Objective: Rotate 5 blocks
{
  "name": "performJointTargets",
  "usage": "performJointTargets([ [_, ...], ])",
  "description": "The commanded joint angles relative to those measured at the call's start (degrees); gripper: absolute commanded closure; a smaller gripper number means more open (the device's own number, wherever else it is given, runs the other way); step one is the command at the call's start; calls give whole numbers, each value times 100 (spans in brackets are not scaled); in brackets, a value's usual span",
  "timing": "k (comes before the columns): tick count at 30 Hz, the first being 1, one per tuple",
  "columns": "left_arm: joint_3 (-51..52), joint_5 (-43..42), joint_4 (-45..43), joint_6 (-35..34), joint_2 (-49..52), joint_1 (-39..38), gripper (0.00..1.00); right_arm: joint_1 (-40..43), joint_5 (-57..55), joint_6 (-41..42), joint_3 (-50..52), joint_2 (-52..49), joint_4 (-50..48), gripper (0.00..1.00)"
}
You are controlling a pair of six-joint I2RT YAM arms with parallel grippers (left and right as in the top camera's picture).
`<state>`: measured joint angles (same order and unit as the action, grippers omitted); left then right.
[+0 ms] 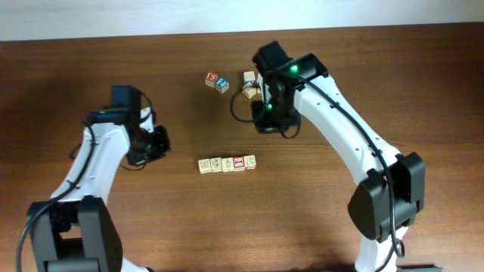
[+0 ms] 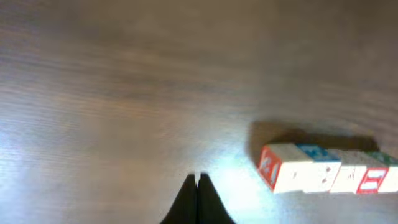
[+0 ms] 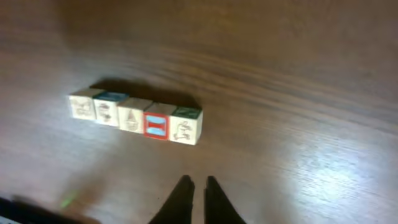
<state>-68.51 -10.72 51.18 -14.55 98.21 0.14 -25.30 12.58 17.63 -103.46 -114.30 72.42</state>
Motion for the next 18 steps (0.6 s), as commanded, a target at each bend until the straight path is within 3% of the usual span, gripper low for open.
performJointTargets([
  [1,354,-107,-511,72,-83,-516,100,267,621,-391,914,-61,-542,92],
  [9,769,144,-1311,-258,452,-713,100,278,822,-181,2332,-61,-2369,95],
  [18,769,-1012,-1475,98,699,-743,100,282,780,-107,2417,-61,-2468,95],
])
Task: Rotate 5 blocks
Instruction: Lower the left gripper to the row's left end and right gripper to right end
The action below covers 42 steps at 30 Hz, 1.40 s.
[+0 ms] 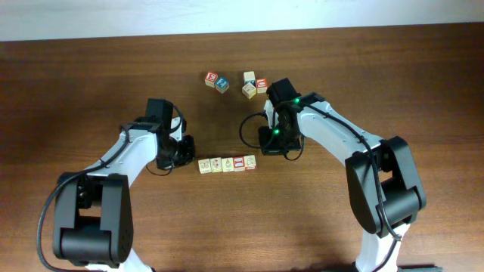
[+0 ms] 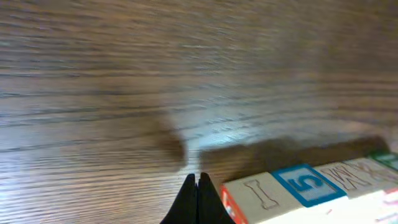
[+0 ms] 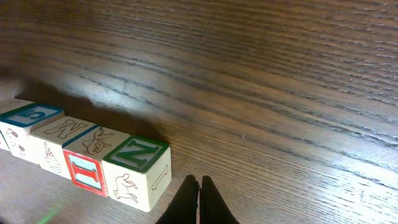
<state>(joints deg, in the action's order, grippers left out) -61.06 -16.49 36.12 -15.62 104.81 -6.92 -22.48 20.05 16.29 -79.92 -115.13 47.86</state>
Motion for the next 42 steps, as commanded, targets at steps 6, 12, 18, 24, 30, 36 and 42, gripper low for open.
performJointTargets([
  [6,24,-479,374,225,39,-61,100,0,33,24,63,22,-11,94],
  [12,24,-673,306,247,39,-59,100,0,35,26,63,22,-9,94],
  [18,24,-798,96,245,39,-61,100,0,74,540,63,22,186,89],
  [24,22,-798,-98,245,39,-61,100,-125,-11,1091,63,22,190,89],
  [30,22,-772,-96,367,39,-57,100,-184,-184,1165,63,24,186,89],
  [36,-166,-107,361,448,39,35,99,116,-85,811,46,35,448,86],
  [42,-341,-688,595,1268,39,107,97,151,-46,195,55,33,417,72],
])
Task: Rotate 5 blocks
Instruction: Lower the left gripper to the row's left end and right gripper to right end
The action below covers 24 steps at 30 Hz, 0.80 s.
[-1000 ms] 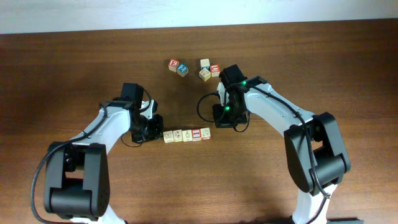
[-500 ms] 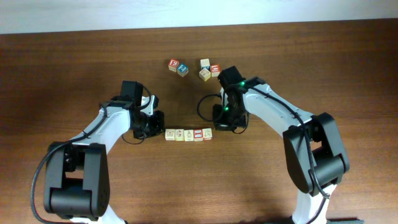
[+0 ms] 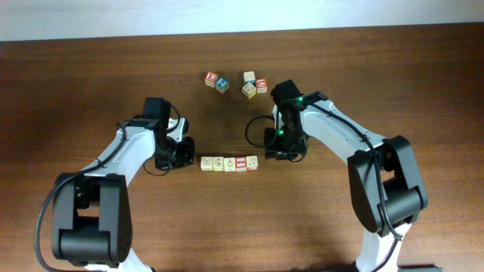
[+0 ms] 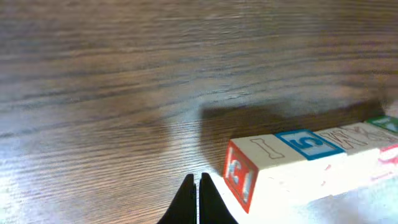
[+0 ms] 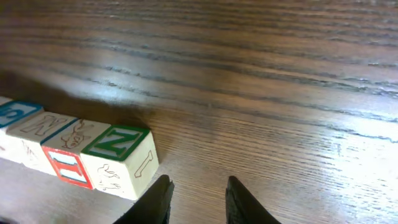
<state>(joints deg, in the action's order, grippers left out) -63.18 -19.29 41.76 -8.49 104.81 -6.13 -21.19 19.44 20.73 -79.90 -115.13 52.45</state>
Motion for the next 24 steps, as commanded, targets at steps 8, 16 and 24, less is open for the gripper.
performJointTargets([
  [8,-127,-413,33,531,39,28,100,-168,111,-223,107,22,-389,95],
  [16,-127,-704,31,363,39,26,100,-168,94,-44,190,22,-446,96],
  [24,-127,-452,28,-131,39,-87,100,-168,94,59,190,22,-428,95],
])
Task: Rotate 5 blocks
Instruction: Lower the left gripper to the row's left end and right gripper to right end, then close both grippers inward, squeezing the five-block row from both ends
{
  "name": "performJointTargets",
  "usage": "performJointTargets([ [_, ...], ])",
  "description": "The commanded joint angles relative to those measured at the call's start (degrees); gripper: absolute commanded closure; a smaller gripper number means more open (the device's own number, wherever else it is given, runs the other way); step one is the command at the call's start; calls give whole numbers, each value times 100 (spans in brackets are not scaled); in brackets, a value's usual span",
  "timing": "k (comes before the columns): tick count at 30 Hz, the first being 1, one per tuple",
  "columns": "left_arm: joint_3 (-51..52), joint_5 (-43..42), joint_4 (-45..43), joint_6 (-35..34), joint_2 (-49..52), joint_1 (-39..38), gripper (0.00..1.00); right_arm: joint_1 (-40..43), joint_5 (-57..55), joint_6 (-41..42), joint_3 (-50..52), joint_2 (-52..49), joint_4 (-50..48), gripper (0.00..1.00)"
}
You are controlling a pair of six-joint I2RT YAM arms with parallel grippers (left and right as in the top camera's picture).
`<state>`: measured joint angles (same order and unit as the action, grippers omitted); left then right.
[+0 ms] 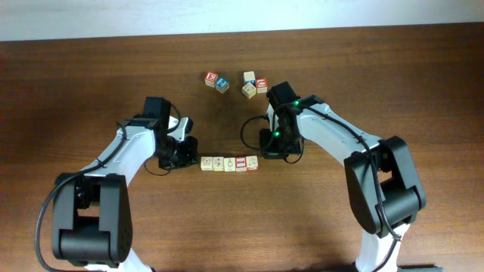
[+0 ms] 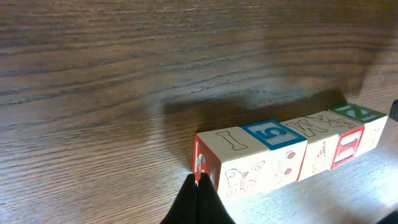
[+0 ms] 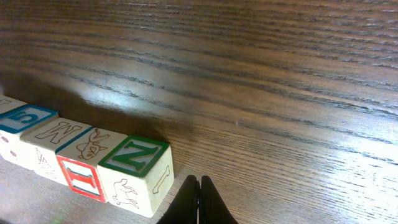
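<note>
Five wooden picture blocks lie in a straight row at the table's middle. In the left wrist view the row runs off to the right, its tops showing a bone, a blue 5, M and a green N. My left gripper is shut, its tips against the red end face of the bone block. It sits at the row's left end. My right gripper is shut too, just right of the green N block and holding nothing. It is low at the row's right end.
Several loose blocks lie at the back of the table, some next to my right arm's elbow. Dark wooden tabletop stretches around the row on all sides.
My right gripper was open beside the N block and is now shut there. My left gripper was a little short of the row's left end and now touches its red end face.
At first my left arm was off to the left and my right arm up by the loose blocks. Then both shut grippers stood low at either end of the row. Later the right one was open. Both are now shut at the row's ends.
</note>
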<state>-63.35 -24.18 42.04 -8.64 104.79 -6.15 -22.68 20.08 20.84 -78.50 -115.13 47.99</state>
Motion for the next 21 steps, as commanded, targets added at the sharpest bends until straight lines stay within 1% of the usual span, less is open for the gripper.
performJointTargets([
  [1,-109,37,-4,-116,42,-127,100,-20,31,48,50,22,17,95],
  [5,-109,61,-35,-116,42,-210,100,-20,31,46,50,22,17,96],
  [8,-109,256,-39,-114,42,-210,100,-20,31,46,50,22,20,95],
  [14,-109,254,-39,-114,42,-210,100,-20,57,46,85,22,52,95],
  [21,-109,254,-46,-114,42,-210,100,-20,352,46,212,22,-155,95],
])
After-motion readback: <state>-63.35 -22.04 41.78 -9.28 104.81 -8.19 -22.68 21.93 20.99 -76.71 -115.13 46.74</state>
